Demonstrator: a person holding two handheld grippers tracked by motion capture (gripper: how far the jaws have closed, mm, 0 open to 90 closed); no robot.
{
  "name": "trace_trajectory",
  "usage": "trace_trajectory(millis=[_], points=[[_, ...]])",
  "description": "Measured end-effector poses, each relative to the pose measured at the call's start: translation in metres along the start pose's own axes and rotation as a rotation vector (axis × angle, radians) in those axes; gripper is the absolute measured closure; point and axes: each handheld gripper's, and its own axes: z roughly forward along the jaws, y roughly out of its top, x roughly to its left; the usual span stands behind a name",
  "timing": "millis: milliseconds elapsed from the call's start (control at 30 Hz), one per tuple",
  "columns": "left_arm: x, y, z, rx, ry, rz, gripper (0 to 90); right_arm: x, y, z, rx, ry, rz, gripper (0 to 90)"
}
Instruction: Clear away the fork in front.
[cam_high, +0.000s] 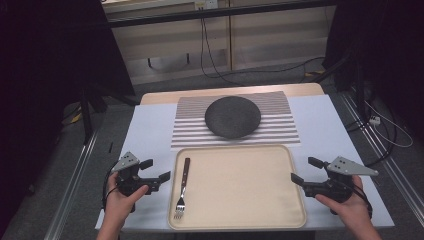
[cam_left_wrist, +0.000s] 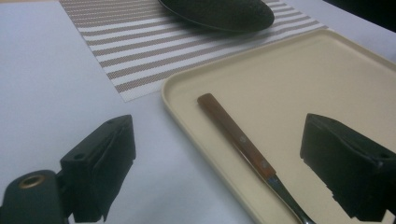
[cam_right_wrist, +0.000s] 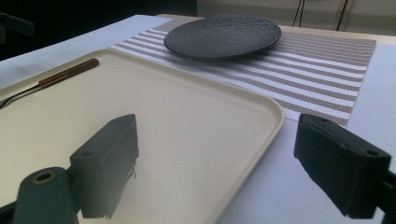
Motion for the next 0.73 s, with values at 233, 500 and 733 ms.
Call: trace_trajectory(millis=[233, 500, 733], points=[[0.003, -0.006, -0.006, -0.013, 0.018, 0.008, 9.7, 0.000, -0.005, -0.001, 0.016, 0.009, -0.022, 13.7], [0.005, -0.010, -0.007, -0.015, 0.029, 0.007, 9.2, 0.001, -0.005, 0.001, 0.011, 0.018, -0.026, 13.4], [0.006, -0.012, -0.007, -0.019, 0.031, -0.001, 7.5, -0.001, -0.008, 0.003, 0.026, 0.015, -0.023, 12.4]])
